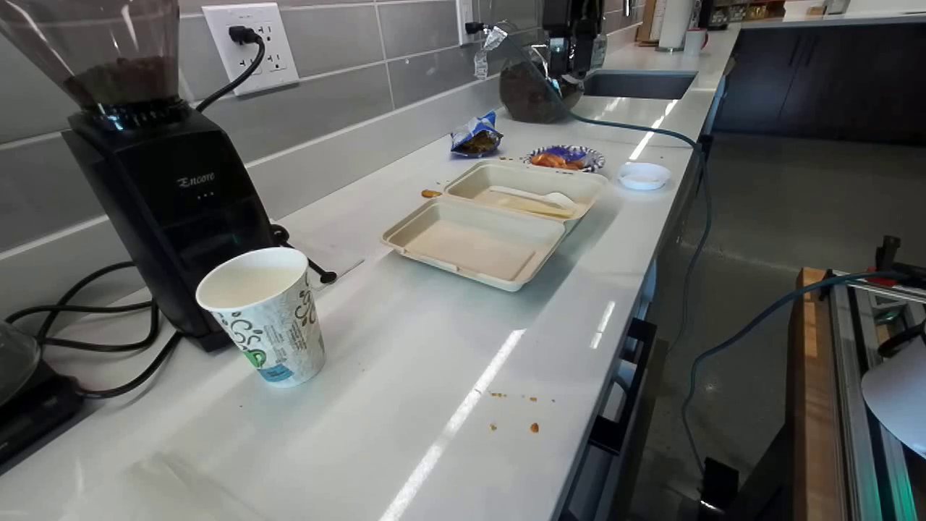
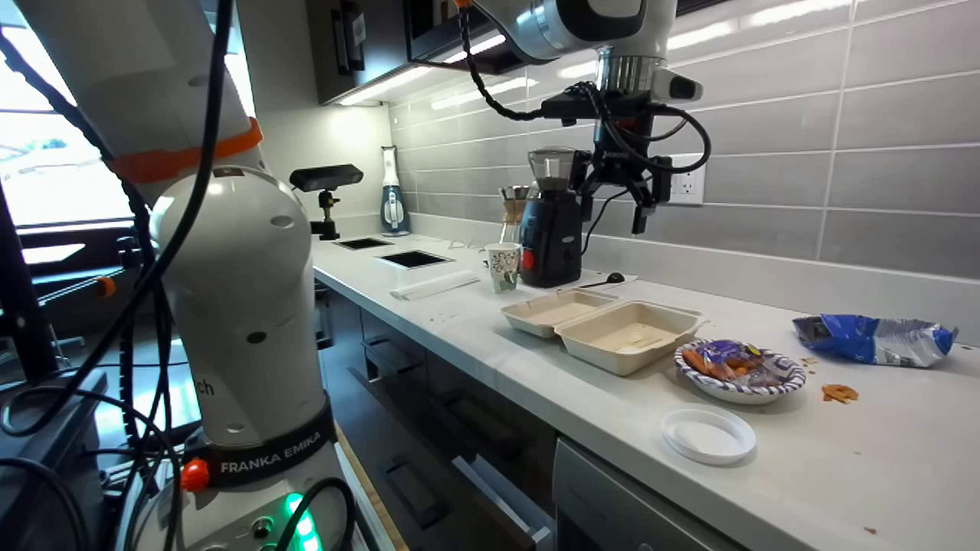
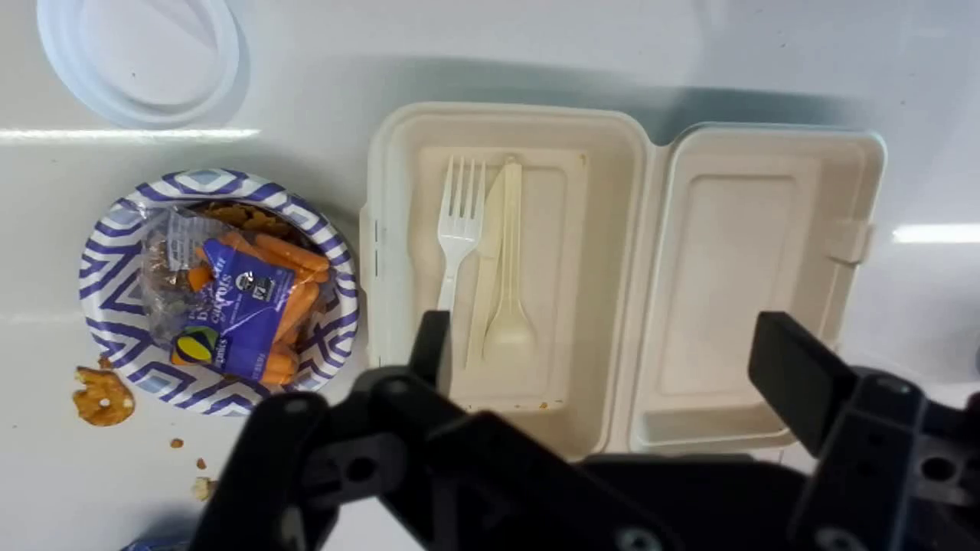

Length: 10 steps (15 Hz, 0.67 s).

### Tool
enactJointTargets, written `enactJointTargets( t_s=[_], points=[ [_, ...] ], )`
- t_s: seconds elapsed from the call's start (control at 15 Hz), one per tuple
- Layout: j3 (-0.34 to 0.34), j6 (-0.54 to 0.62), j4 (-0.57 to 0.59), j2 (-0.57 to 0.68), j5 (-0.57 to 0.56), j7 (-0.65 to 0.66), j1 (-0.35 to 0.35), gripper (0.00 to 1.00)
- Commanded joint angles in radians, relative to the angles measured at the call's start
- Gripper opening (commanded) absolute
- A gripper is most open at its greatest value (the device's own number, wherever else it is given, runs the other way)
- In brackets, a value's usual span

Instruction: Close the food pack.

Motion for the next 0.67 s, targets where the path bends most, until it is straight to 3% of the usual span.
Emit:
enactJointTargets(
  t_s=[0.0,0.4,0.6],
  points=[
    [0.012,0.019,0.035,0.068,0.013,-0.079,-0.004,1.0],
    [0.076,-0.007,0.184,0.274,-0.007,-0.298,0.027,1.0],
    [0.133,-0.017,0.247,0.322,0.007,-0.344,0.03,1.0]
  ],
)
